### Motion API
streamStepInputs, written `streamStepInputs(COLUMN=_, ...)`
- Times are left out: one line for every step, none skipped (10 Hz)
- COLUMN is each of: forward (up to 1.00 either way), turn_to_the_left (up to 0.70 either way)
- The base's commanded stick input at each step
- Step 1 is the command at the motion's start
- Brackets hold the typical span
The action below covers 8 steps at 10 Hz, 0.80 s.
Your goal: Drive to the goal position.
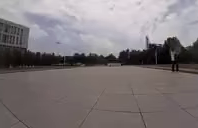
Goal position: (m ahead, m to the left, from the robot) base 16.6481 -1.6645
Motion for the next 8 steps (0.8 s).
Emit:
streamStepInputs(forward=0.70, turn_to_the_left=0.00)
streamStepInputs(forward=0.70, turn_to_the_left=0.00)
streamStepInputs(forward=0.70, turn_to_the_left=0.00)
streamStepInputs(forward=0.70, turn_to_the_left=0.00)
streamStepInputs(forward=0.70, turn_to_the_left=0.00)
streamStepInputs(forward=0.70, turn_to_the_left=-0.02)
streamStepInputs(forward=0.70, turn_to_the_left=-0.13)
streamStepInputs(forward=0.70, turn_to_the_left=-0.25)
